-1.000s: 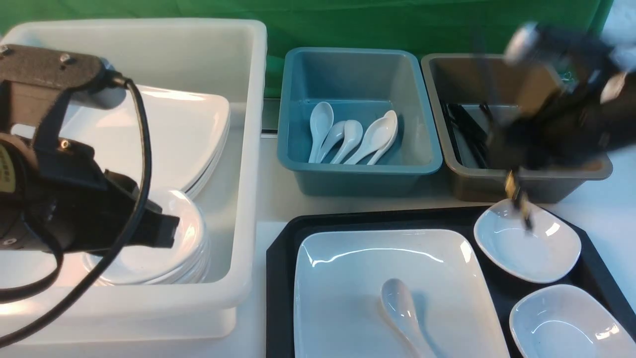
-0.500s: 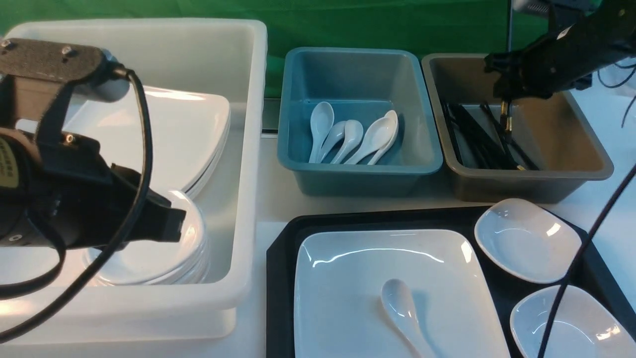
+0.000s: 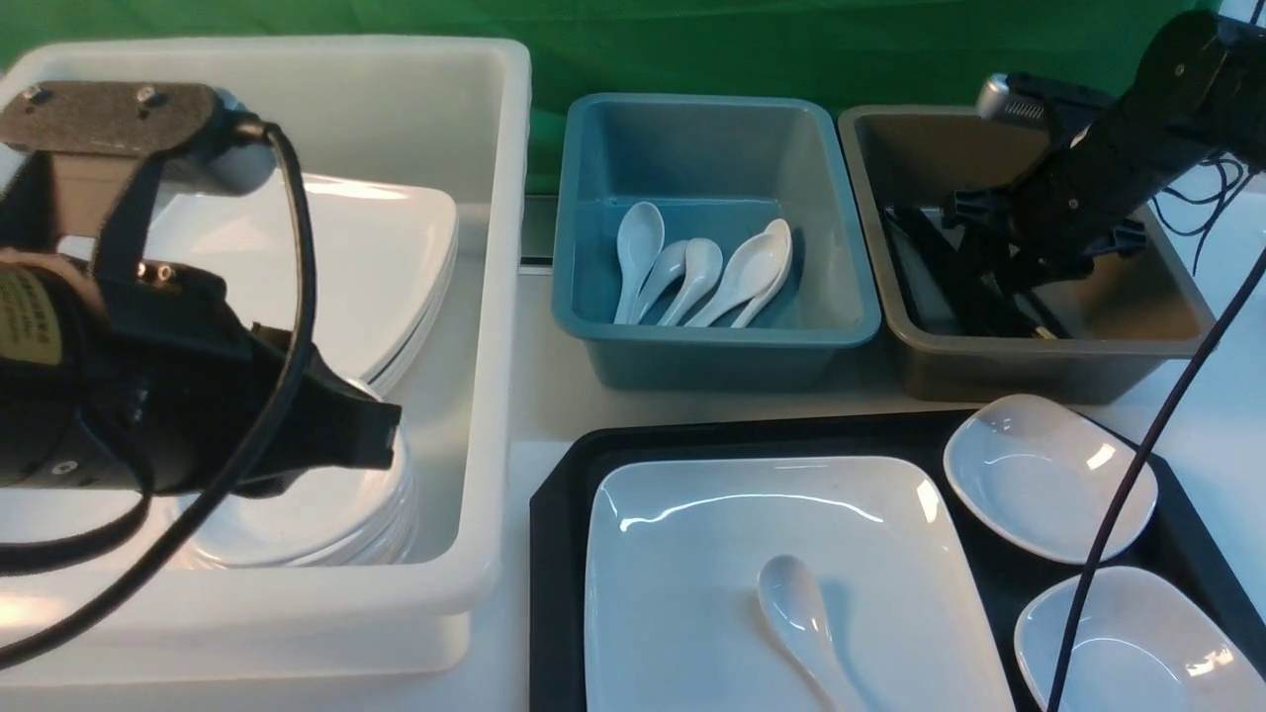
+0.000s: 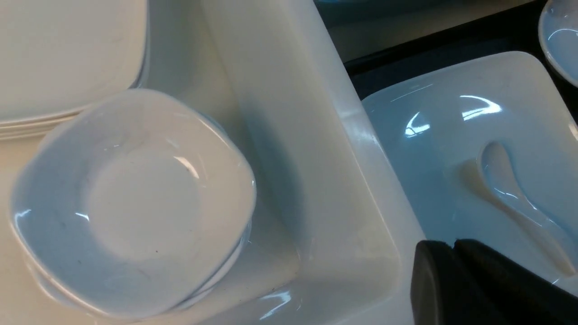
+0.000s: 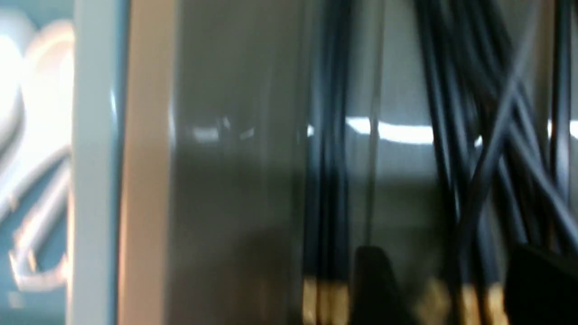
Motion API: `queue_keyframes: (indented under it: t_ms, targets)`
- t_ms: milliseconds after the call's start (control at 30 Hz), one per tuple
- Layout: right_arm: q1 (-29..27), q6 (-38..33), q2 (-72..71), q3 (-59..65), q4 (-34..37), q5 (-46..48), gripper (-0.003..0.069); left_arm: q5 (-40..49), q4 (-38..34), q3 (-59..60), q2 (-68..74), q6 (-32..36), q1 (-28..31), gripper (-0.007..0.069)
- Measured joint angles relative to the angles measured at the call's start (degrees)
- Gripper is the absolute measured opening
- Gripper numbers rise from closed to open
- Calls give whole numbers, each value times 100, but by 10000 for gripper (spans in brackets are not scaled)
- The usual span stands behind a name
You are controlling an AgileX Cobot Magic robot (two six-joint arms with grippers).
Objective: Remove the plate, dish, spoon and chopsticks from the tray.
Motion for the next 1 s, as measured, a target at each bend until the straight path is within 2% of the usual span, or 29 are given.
queue_keyframes:
  t_ms: [100, 167, 233, 267, 300, 367, 400, 567, 667, 867, 1000]
  targets:
    - [0, -4, -254, 0, -365, 628, 430, -26, -265, 0, 132, 153, 0, 11]
    - [0, -6, -537, 0, -667, 1115, 367, -95, -554, -15, 295, 320, -6, 11]
    - [0, -30, -930, 32, -842, 1489, 242, -41, -703, -141, 497, 409, -89, 11]
    - [0, -35, -931, 37, -851, 1519, 230, -15, -717, -180, 548, 422, -125, 11]
    - [0, -59, -1353, 141, -888, 1664, 136, 95, -668, -351, 750, 428, -311, 7]
    - [0, -59, -1855, 328, -913, 1738, 68, 207, -456, -581, 1024, 321, -644, 2]
    - [0, -71, -2338, 526, -913, 1742, 42, 264, -203, -761, 1260, 110, -1027, 2]
    - [0, -118, -4009, 1677, -919, 1637, 26, 826, 709, -1581, 2541, -763, -2262, 2]
    - [0, -123, -4893, 2493, -919, 1629, 33, 1195, 716, -2173, 3406, -1033, -2654, 5]
    - [0, -139, -5924, 3615, -874, 1476, 55, 1305, 426, -3117, 4519, -1095, -2856, 52]
    - [0, -144, -6386, 4122, -867, 1304, 79, 1294, 15, -3619, 5181, -1100, -2867, 189]
